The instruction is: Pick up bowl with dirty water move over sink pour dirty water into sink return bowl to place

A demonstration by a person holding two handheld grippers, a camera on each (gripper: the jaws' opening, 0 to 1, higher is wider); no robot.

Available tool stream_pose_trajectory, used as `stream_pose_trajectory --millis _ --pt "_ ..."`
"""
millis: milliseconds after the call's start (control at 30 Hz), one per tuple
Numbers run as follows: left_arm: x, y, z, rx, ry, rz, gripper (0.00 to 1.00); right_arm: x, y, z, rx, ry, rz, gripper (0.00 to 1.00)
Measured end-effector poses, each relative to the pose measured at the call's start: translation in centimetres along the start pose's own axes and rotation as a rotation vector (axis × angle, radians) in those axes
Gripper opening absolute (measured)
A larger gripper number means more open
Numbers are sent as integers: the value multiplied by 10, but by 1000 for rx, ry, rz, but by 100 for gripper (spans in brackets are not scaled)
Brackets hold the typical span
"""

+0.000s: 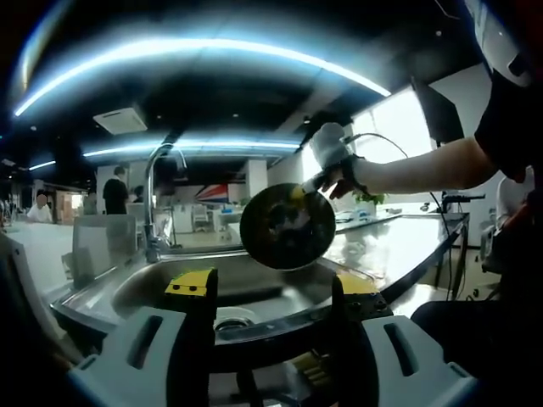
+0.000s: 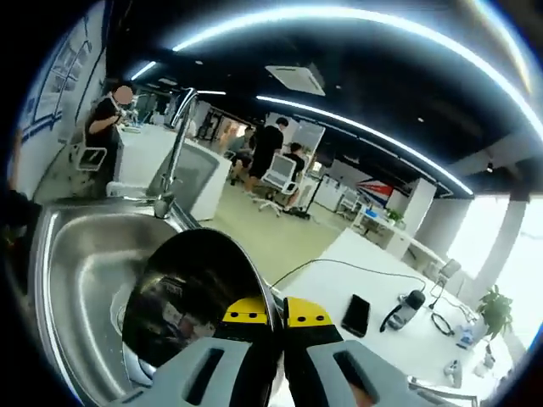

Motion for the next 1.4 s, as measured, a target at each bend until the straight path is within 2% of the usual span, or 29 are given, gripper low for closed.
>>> stream_pose_trajectory --millis 167,467,733,867,1000,1067,1200,1400 --pt "0 1 -3 -8 -2 0 54 -4 -5 4 14 -8 2 0" --pt "1 1 -3 -9 -1 -3 54 -13 -11 17 50 -140 -23 0" --pt "1 1 -2 -8 -4 -2 54 -15 -11 21 61 -155 -22 0" --pt "1 1 -2 -8 -1 -1 54 -15 -13 26 79 -205 -32 0" --pt "1 0 0 -3 -5 -1 54 -15 -14 29 78 -200 -31 0" --pt "1 0 0 -2 -2 -1 54 -16 -17 31 85 -220 -33 0" --pt "1 0 -1 -4 -4 1 54 -19 -20 35 96 -312 -56 0" --pt "2 0 2 4 -10 -6 54 -23 -24 38 107 -356 -64 0"
Point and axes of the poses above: the point that each gripper's makers call its tool centre point, and the gripper's own axes: y roughly forward along the fingers, x roughly to its right, z roughly out of its top, the point moved 3 cm from there along -y, roughly backward along the fingers, and after that the axes turned 8 degrees about z, right-handed, at the moved point
